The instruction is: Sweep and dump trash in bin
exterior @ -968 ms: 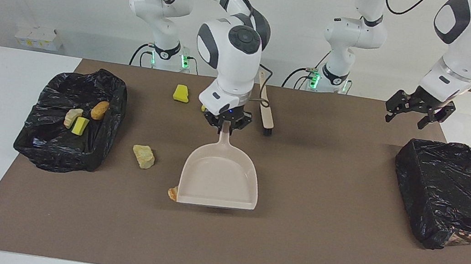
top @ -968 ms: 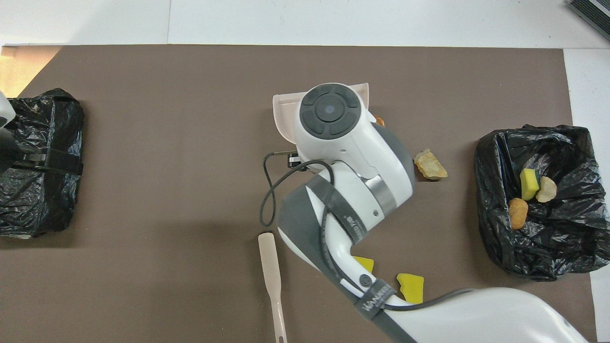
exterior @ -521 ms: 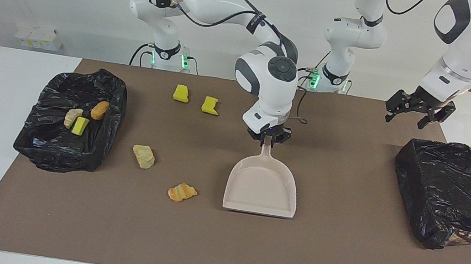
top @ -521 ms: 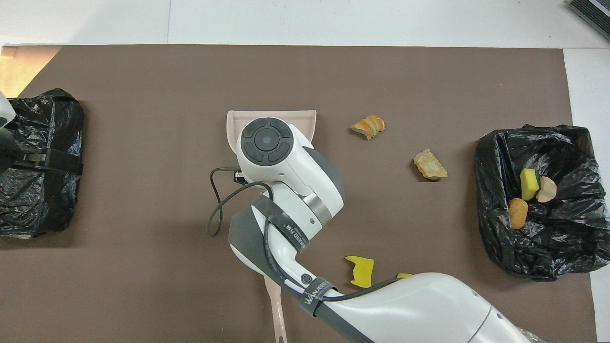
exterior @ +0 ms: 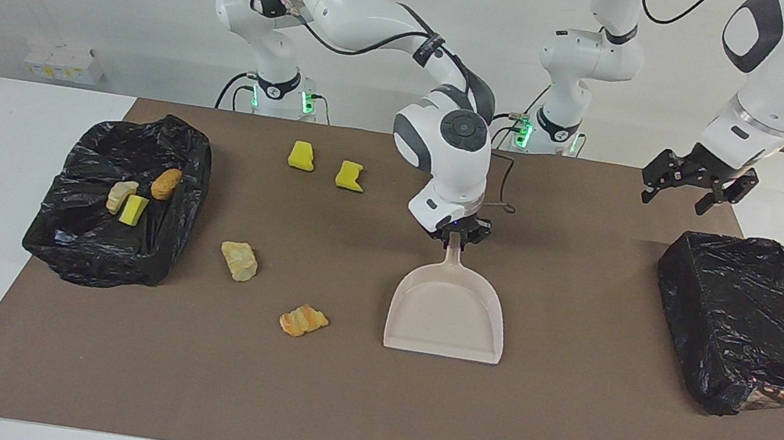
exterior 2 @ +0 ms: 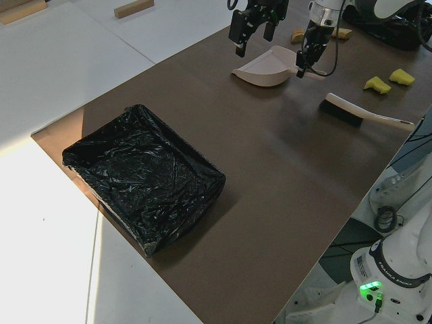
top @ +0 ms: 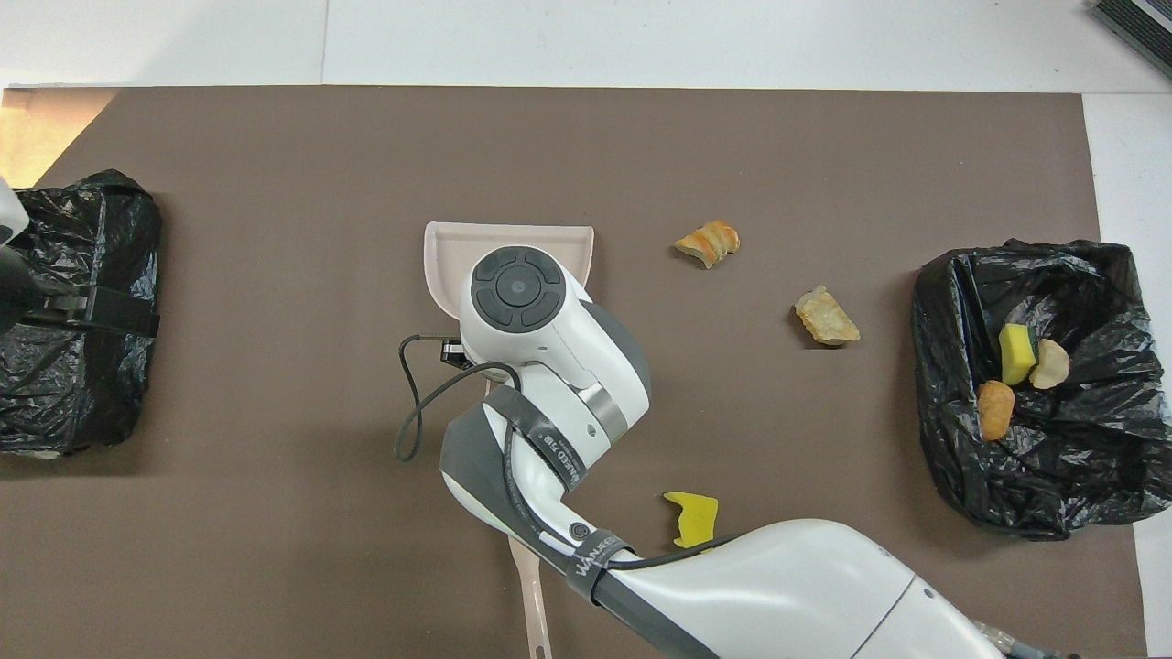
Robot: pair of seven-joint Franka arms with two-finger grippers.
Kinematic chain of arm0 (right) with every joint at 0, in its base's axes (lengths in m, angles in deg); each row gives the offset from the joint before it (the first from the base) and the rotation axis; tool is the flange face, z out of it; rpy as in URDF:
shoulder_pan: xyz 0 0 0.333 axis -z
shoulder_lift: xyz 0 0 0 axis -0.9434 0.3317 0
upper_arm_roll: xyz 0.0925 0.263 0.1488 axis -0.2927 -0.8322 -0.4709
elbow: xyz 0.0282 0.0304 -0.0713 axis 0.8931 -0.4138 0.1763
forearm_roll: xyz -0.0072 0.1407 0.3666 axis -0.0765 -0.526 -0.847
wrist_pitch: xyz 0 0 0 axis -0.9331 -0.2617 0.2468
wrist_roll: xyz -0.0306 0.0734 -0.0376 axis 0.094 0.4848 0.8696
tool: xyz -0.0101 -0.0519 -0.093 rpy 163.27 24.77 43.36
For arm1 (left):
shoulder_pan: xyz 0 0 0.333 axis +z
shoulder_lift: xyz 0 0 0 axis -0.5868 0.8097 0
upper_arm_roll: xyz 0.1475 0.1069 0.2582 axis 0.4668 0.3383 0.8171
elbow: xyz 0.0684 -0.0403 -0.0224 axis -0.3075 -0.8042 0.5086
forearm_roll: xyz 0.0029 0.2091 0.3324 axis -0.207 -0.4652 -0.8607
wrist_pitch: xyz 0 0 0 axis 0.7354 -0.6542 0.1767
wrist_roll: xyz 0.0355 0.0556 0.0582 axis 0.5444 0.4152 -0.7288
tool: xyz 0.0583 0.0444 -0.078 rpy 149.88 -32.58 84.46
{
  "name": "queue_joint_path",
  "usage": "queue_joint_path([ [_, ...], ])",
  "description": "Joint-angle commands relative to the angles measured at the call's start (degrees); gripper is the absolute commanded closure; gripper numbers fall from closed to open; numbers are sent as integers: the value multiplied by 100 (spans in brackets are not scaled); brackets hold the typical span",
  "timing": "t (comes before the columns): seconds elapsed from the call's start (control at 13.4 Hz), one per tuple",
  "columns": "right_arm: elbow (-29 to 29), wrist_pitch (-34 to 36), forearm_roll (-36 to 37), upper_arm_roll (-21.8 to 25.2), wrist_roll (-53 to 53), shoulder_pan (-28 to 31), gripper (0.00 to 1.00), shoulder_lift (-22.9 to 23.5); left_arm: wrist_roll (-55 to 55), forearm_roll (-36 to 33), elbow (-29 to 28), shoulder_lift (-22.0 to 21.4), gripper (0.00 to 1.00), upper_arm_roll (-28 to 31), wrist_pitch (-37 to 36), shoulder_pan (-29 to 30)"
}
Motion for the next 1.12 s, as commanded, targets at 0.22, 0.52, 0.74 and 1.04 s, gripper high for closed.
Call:
queue_joint_path([
  [0.22, -212, -33, -282, -43, -1, 140, 29, -72, -31, 8, -169, -156, 0, 58, -23, -67],
  [0.52, -63, -33, -457, -34, -45, 288, 0, -151, -31, 8, -169, -156, 0, 58, -23, -67],
  [0.74, -107, -16, -528, -25, -45, 491, 0, -475, -31, 8, -169, -156, 0, 58, -23, -58],
  [1.04, -160, 649, -528, -25, 34, 843, 0, -1282, -66, 8, -169, -156, 0, 58, -32, -41],
])
